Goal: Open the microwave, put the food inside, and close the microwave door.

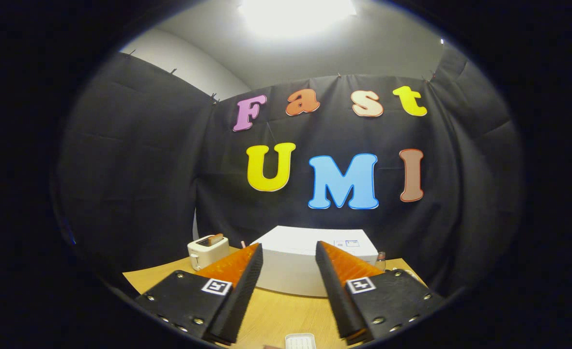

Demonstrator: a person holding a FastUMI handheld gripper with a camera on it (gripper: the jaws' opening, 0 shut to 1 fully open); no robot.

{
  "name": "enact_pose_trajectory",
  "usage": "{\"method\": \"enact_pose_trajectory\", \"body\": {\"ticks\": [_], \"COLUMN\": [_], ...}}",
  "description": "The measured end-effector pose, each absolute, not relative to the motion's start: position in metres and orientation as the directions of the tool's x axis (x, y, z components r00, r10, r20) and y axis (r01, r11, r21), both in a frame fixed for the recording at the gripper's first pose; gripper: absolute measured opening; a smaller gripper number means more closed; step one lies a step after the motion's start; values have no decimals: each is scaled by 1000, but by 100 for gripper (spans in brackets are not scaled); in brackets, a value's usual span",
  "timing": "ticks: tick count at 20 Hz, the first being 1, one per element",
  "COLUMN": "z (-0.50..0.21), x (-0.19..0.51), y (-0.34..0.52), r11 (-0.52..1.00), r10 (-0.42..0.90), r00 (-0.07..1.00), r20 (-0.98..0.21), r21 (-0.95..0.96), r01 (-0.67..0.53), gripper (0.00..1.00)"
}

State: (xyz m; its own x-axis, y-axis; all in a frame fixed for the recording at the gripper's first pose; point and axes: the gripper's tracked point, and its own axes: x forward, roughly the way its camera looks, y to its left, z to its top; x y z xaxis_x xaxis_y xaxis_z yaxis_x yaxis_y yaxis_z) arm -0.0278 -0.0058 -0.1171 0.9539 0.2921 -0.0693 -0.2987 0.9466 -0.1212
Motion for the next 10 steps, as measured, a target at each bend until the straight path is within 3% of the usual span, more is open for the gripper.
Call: {"method": "enact_pose_trajectory", "body": {"ticks": [1,2,10], "z": [-116,-112,-61], "x": [-28,-29,-21], "y": [-10,-15,-39], "r11": [949,954,992], "r10": [279,259,34], "r00": [958,965,998], "r20": [-67,-52,58], "r21": [-134,-145,-123], "r01": [-286,-264,-27], "gripper": [91,95,96]}}
